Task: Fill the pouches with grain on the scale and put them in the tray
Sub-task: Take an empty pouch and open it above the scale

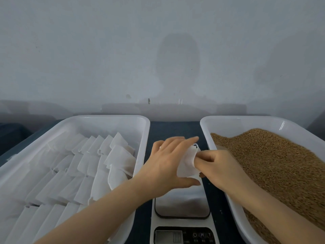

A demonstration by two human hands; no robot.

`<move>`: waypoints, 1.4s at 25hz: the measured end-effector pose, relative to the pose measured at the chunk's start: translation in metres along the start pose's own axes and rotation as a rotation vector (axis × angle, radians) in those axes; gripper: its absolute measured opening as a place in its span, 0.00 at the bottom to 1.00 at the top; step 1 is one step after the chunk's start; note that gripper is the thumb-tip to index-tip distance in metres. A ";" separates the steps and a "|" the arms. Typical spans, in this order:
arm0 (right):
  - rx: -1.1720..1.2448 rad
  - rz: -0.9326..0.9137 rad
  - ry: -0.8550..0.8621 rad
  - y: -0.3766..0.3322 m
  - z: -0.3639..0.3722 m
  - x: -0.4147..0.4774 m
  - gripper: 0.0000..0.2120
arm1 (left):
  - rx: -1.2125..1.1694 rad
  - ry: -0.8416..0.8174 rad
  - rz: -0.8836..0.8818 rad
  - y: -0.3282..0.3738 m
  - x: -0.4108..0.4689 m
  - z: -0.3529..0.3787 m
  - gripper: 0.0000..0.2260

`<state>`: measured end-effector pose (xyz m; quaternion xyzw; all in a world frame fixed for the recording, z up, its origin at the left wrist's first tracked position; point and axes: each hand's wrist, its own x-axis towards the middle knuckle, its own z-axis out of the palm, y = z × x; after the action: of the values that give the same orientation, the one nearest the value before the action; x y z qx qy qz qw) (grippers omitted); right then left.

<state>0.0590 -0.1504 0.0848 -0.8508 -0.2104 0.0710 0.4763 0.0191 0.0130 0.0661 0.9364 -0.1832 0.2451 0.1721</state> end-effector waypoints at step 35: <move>-0.028 -0.061 -0.002 -0.001 -0.002 -0.004 0.05 | 0.029 -0.016 -0.041 0.005 -0.003 0.004 0.26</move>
<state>0.0556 -0.1534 0.0866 -0.8504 -0.2378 0.0543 0.4662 0.0164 0.0078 0.0623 0.9443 -0.1616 0.2366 0.1620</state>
